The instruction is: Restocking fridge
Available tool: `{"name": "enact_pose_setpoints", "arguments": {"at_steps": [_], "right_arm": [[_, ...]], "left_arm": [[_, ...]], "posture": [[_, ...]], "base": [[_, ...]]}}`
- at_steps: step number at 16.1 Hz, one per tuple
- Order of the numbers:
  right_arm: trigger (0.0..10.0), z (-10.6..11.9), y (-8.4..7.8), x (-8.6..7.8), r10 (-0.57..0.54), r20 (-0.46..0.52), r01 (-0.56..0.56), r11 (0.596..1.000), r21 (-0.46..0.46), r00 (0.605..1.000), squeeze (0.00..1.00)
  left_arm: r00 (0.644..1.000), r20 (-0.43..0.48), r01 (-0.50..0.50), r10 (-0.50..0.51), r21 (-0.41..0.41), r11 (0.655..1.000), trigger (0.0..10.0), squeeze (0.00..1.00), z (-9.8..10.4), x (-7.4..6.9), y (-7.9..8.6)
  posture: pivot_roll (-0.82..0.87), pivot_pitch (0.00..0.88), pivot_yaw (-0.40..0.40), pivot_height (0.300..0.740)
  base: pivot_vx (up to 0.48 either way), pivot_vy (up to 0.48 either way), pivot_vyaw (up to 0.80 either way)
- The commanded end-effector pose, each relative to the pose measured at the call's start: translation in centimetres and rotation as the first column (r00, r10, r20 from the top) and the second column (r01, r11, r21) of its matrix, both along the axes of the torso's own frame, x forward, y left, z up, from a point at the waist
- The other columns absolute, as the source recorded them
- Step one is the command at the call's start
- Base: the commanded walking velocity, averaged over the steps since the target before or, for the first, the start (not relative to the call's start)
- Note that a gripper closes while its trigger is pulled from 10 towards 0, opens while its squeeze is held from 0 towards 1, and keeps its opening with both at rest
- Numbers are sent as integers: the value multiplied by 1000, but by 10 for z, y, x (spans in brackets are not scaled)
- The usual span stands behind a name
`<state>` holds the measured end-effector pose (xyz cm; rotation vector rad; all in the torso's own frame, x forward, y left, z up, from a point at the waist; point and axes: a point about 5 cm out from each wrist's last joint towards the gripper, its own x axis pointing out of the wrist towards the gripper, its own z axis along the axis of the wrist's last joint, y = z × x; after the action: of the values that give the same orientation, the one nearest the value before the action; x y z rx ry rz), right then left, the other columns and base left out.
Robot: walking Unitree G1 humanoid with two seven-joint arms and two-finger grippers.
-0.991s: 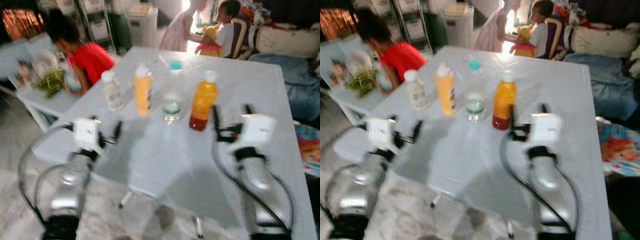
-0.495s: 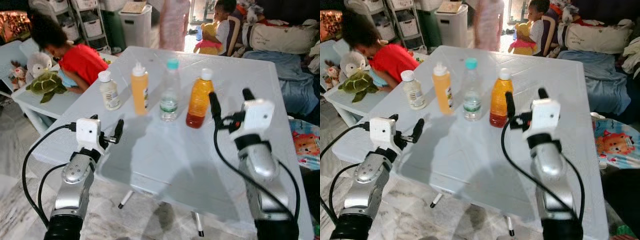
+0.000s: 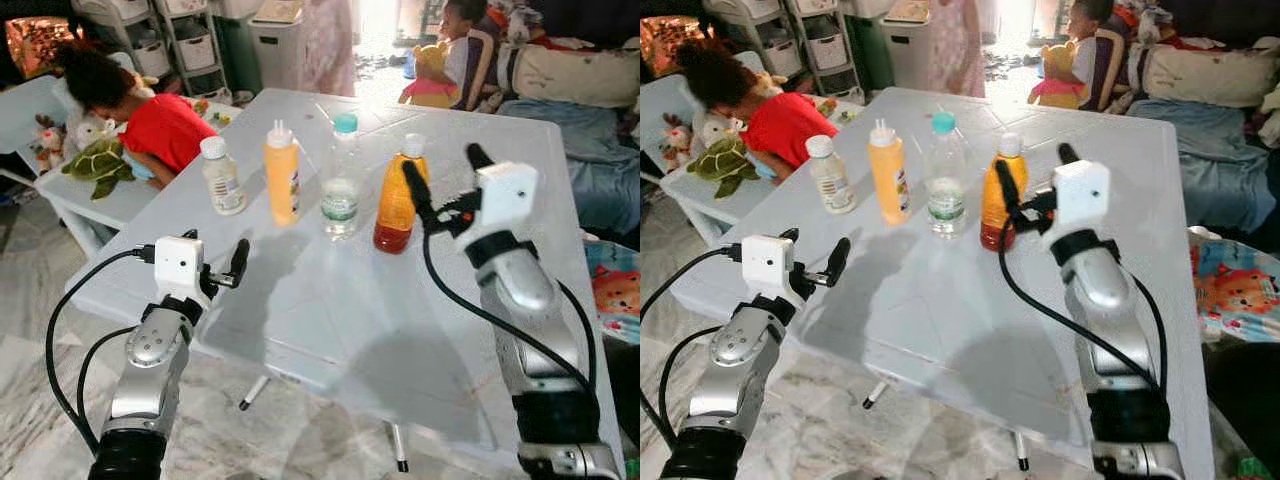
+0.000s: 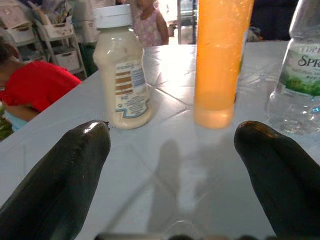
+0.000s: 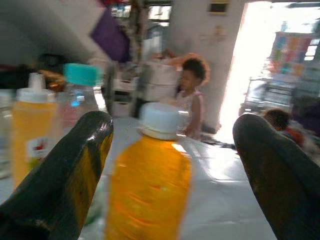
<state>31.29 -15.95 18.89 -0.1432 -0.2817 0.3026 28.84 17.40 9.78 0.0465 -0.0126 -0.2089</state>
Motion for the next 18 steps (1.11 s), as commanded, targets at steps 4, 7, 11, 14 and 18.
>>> {"name": "enact_pose_setpoints", "arguments": {"at_steps": [4,7,11,14,18], "right_arm": [[10000,9,5,15,81,-1,-81,996,-25,997,0],[10000,14,-1,24,78,9,-78,996,-38,997,0],[0,17,-4,31,86,4,-86,995,-49,996,0],[0,14,-10,42,72,-49,-75,995,-67,996,0],[0,13,-12,46,74,-75,-81,993,-91,994,0]], "left_arm": [[1000,5,-13,13,15,1000,10000,0,3,-1,4],[1000,3,-9,9,20,1000,10000,0,3,-3,4],[1000,3,-8,8,24,1000,10000,0,4,-2,5],[1000,3,-6,6,27,1000,10000,0,5,-1,5],[1000,-1,-6,6,27,1000,10000,0,4,-2,3]], "posture": [[-37,0,51,740],[-29,0,56,740],[-23,0,57,740],[-19,0,55,740],[-18,0,53,740]], "base": [[0,0,0],[0,0,0],[0,0,0],[0,0,0],[0,0,0]]}}
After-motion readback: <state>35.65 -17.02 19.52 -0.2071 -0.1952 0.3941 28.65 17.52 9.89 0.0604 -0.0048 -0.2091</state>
